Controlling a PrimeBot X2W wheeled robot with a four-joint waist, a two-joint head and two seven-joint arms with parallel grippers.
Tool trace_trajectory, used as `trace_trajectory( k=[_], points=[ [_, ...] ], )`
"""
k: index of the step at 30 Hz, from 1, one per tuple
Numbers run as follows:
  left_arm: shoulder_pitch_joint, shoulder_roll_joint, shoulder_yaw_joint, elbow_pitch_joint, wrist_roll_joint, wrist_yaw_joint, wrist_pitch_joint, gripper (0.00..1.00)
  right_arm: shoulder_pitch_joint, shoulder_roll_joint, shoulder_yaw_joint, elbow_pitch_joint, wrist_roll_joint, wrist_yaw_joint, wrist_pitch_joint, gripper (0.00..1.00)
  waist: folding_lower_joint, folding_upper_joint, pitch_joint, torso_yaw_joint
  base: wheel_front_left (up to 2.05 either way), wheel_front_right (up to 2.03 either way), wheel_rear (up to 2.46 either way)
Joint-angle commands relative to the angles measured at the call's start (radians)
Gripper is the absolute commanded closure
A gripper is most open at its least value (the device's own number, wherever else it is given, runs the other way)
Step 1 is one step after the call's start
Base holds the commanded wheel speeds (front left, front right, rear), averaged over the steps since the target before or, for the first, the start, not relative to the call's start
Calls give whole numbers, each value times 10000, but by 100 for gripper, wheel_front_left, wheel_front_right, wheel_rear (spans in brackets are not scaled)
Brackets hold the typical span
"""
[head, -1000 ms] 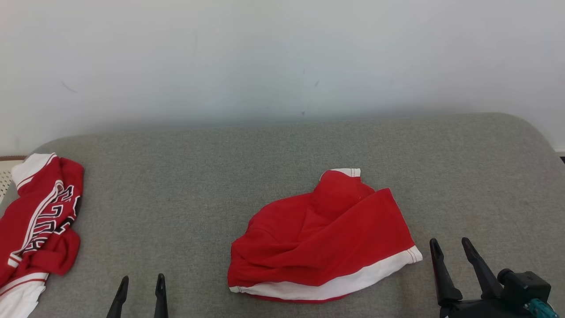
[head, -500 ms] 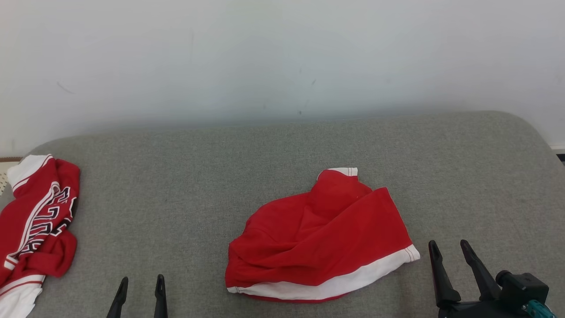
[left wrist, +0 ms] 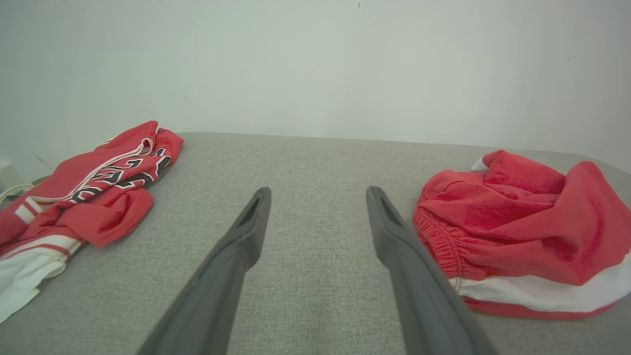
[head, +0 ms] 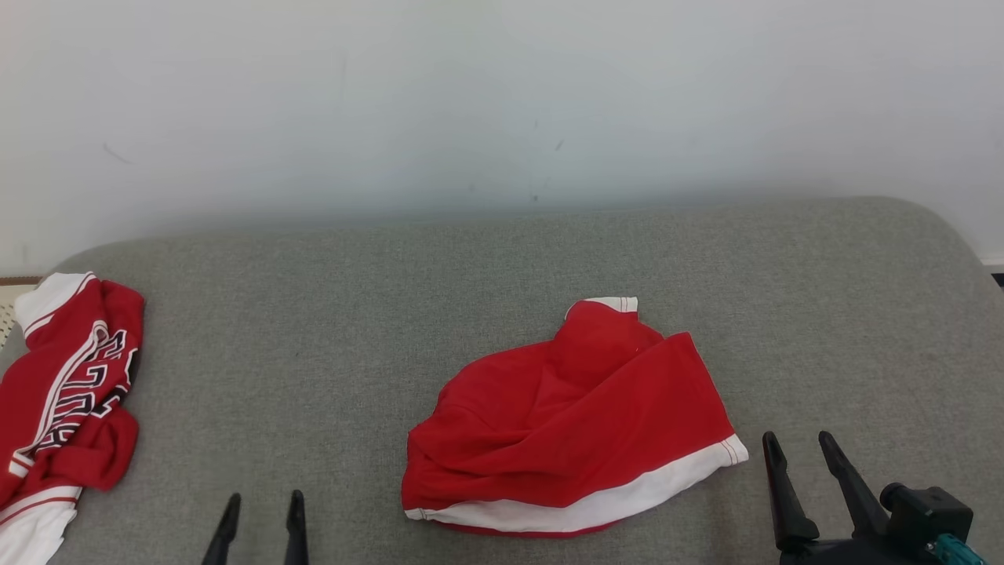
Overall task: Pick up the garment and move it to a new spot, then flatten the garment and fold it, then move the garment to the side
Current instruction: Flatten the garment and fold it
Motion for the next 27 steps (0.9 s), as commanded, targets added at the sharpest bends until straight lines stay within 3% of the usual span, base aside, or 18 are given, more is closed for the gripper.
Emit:
trace_trajectory(
  k=[1,8,14,27],
  points=[
    [186,0,-102,13,-133,-171,-28,0,97,2,2,117,30,5,92,0,0,0,6,6,0,0,0],
    [178,4,-720,522,-46,-789,-28,0,-248,-337,194,749,204,5,274,0,0,0,148,49,0,0,0],
    [-335,-13,-1386,1498,-271,-1296,-28,0,-915,-725,649,2175,407,5,343,0,0,0,352,59,0,0,0],
    [-1505,-20,-2146,2703,-269,-1634,-26,0,-3027,-920,2103,5063,1059,5,-134,0,0,0,1054,-107,0,0,0]
  ],
)
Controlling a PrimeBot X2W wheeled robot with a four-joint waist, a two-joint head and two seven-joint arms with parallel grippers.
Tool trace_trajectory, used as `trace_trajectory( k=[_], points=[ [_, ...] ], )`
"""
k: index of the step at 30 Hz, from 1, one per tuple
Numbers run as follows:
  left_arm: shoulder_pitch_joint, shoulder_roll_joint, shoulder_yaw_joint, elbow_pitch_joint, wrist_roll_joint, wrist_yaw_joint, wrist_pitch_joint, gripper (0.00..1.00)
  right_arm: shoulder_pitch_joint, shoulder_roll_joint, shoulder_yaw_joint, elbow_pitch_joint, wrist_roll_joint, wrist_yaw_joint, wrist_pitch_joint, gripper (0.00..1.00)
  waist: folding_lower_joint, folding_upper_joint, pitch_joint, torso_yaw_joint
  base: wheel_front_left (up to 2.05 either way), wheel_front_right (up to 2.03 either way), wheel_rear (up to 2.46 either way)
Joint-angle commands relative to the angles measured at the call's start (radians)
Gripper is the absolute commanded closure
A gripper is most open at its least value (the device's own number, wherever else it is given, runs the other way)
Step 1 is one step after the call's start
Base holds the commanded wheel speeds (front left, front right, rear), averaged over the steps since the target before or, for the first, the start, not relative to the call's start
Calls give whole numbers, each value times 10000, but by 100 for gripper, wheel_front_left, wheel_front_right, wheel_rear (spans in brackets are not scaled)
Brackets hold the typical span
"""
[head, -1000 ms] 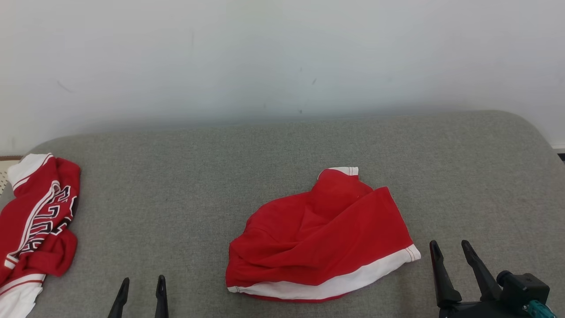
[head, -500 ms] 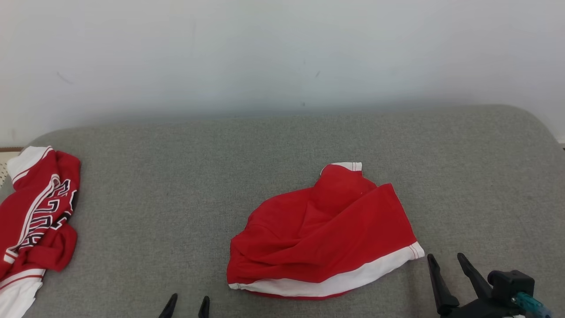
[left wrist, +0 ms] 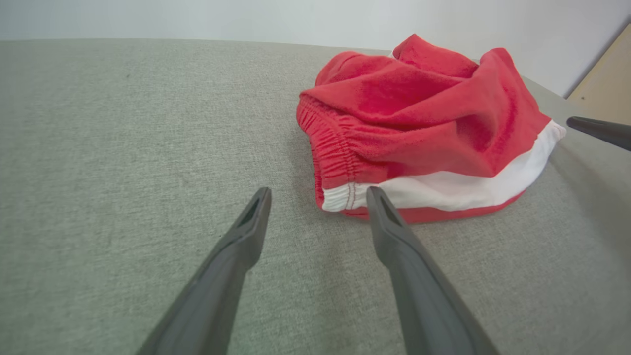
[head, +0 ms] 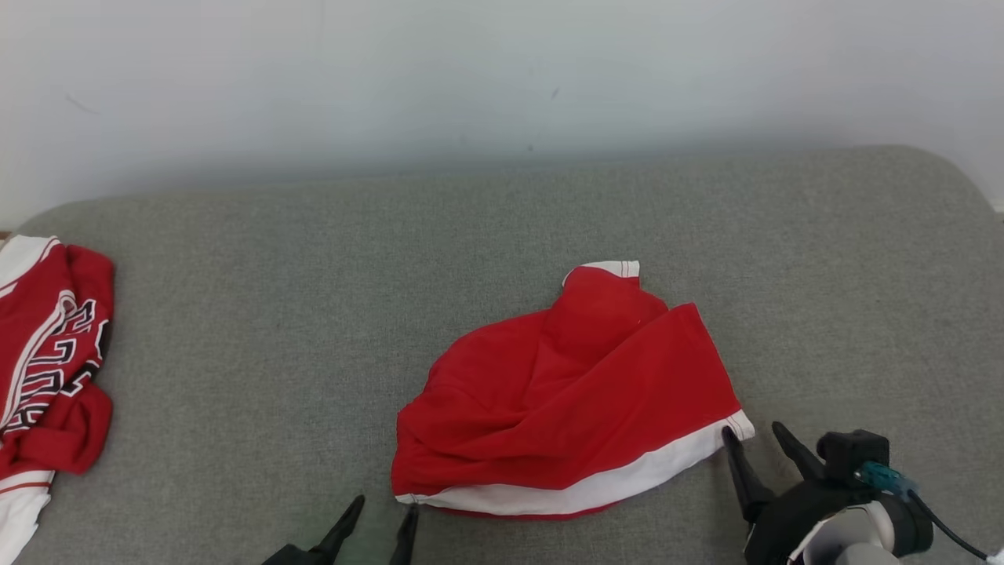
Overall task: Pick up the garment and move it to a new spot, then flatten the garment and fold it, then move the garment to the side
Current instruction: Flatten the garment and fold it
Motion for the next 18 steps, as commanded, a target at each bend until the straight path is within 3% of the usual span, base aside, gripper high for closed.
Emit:
trace_trajectory(
  k=[1,10,11,12,13,14,15,16,17,18],
  points=[
    [-128,11,-88,101,33,-78,-26,0,-194,29,155,193,115,5,-113,0,-1,-1,175,-5,0,0,0],
    [-762,12,-658,589,1,-239,-24,0,-1318,1,1217,1645,774,5,-597,3,-1,-1,487,132,0,0,0],
    [-818,12,-738,647,-8,-246,-24,0,-1363,11,1322,1756,846,5,-646,20,-1,-1,493,136,0,0,0],
    [-879,12,-792,661,-41,-261,-26,0,-1403,14,1417,1857,920,5,-704,53,-1,-1,495,140,0,0,0],
    [-925,11,-827,699,-69,-272,-24,19,-1457,-5,1518,1925,975,5,-754,67,-1,-1,493,143,0,0,0],
    [-965,11,-862,735,-91,-282,-26,52,-1506,-36,1603,1992,991,5,-813,80,-1,-1,484,142,0,0,0],
    [-1004,11,-888,756,-108,-289,-26,91,-1516,-52,1673,2062,1037,5,-866,85,-1,-1,468,135,0,0,0],
    [-1037,11,-902,717,-134,-298,-26,100,-1506,-46,1720,2118,1094,5,-893,82,-1,-1,443,121,0,0,0],
    [-1036,10,-912,700,-165,-305,-24,100,-1505,-45,1771,2144,1146,5,-940,97,-1,-1,423,110,0,0,0],
    [-1014,10,-923,698,-193,-311,-24,100,-1505,-76,1809,2158,1175,5,-968,100,-1,-1,396,96,0,0,0]
  ],
)
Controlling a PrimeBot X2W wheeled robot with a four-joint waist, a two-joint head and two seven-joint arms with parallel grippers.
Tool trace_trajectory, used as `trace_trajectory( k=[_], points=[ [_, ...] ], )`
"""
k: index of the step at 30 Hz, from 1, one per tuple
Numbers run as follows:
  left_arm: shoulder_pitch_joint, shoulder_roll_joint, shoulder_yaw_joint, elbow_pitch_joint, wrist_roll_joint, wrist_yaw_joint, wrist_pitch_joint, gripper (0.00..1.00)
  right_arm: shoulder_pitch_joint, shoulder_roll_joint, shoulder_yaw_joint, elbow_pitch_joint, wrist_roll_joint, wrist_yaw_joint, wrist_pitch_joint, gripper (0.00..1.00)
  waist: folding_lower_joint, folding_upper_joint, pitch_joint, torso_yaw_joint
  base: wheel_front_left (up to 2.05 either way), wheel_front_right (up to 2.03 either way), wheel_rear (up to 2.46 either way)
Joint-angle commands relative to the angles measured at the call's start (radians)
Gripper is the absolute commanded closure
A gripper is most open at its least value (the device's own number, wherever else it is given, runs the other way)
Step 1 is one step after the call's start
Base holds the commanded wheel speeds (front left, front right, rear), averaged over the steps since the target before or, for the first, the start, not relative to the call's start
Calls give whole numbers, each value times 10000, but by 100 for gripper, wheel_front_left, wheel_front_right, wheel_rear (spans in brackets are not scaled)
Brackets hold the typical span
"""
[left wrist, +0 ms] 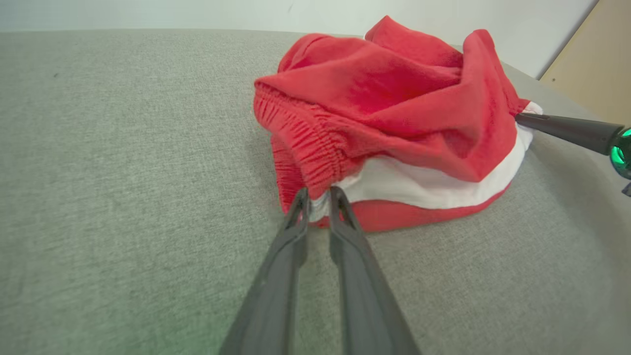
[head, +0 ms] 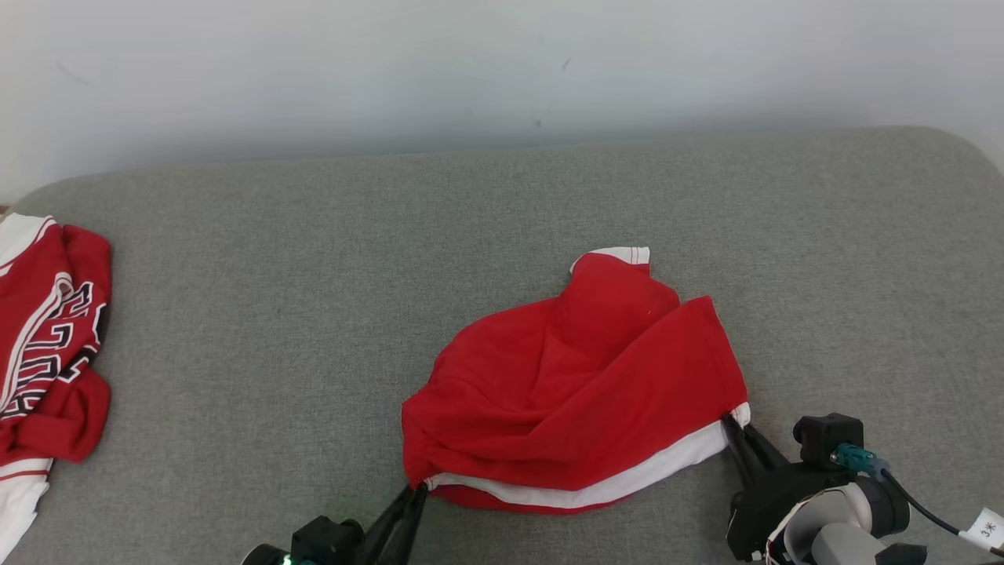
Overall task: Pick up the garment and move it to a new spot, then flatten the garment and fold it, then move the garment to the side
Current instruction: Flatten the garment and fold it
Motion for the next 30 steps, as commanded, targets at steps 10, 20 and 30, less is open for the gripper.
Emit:
trace_trajectory(
  k=[10,20,30],
  points=[
    [419,50,247,-425,-134,-47,-24,100,214,-272,-60,-699,248,5,-141,100,-1,-1,-295,-77,0,0,0],
    [461,446,981,-1862,-26,107,-26,100,490,-744,-80,-2357,802,5,-40,100,-1,-1,-501,-94,0,0,0],
    [130,989,1324,-2816,28,115,-26,100,552,-1314,48,-4226,1903,-1,873,100,-1,-1,-583,-239,0,0,0]
  ],
)
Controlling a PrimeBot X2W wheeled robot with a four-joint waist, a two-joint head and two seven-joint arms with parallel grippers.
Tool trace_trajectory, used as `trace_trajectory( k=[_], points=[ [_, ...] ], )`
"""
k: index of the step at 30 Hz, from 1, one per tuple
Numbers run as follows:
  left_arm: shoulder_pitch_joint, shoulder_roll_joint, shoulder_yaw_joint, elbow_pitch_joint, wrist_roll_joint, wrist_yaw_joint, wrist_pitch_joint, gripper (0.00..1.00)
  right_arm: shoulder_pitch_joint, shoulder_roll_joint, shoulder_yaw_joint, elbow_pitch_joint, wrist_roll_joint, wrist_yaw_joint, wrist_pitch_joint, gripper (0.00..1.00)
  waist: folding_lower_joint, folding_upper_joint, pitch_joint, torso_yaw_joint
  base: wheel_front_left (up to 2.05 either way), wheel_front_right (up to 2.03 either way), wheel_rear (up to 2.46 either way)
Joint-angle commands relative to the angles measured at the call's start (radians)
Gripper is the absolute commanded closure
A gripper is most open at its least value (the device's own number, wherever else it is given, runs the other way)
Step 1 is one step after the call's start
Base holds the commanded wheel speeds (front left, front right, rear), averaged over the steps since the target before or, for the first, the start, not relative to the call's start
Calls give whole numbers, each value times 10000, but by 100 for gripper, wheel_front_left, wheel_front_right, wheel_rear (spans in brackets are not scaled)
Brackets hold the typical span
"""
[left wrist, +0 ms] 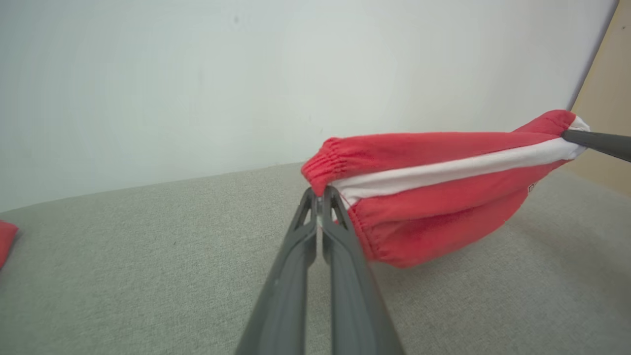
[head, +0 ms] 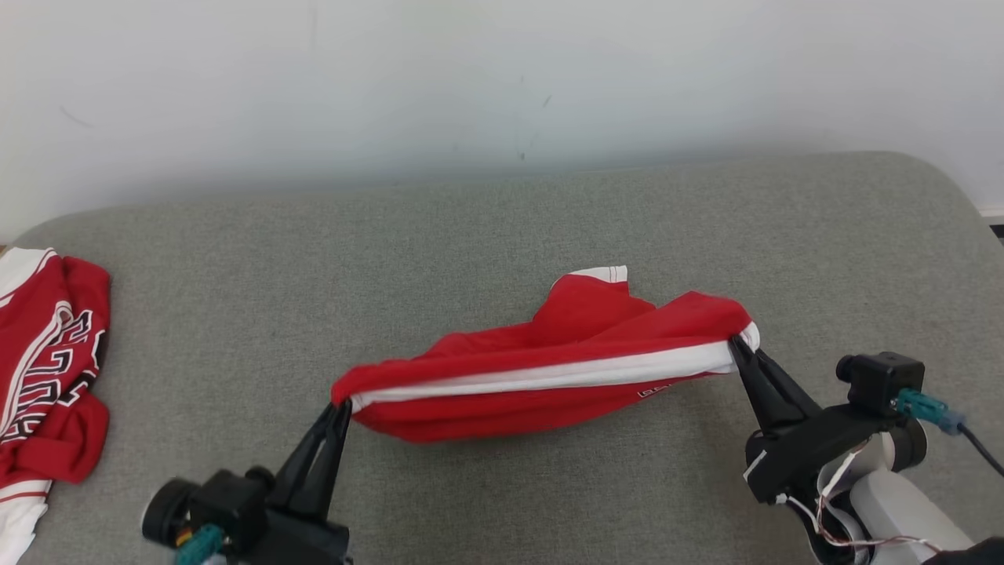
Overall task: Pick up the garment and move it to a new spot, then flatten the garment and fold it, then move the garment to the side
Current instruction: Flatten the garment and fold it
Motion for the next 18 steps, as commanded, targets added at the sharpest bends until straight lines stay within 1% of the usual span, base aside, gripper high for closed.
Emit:
trace_trajectory(
  k=[1,4,6,9,11,13,15,18],
  points=[
    [-217,134,-8,-42,52,-19,-21,100,-105,-94,15,-81,88,-9,40,100,0,0,43,9,0,0,0],
    [-939,370,-293,-114,90,-73,121,100,-523,-135,64,-404,262,-9,354,100,0,0,190,22,0,0,0],
    [-1585,556,-430,-107,-108,-130,304,100,-957,-119,109,-499,467,-9,624,100,0,0,386,10,0,0,0],
    [-2839,1031,-627,109,-287,-141,650,100,-1983,15,273,-464,897,-8,1116,100,0,0,825,-63,0,0,0],
    [-3732,1290,-819,374,-470,-158,946,100,-2870,16,419,-237,974,-8,1457,100,0,0,1187,-113,0,0,0],
    [-4714,1579,-1067,659,-818,-157,1144,100,-3726,264,523,62,1392,-8,1731,100,0,0,1567,-161,0,0,0],
    [-5729,1951,-1416,1000,-1030,-158,1337,100,-4755,333,578,443,1629,-8,1950,100,0,0,1940,-174,0,0,0],
    [-7247,2113,-1668,1620,-1692,-162,1527,100,-6244,610,422,1225,2289,-8,2257,100,0,0,2513,-156,0,0,0]
  ],
)
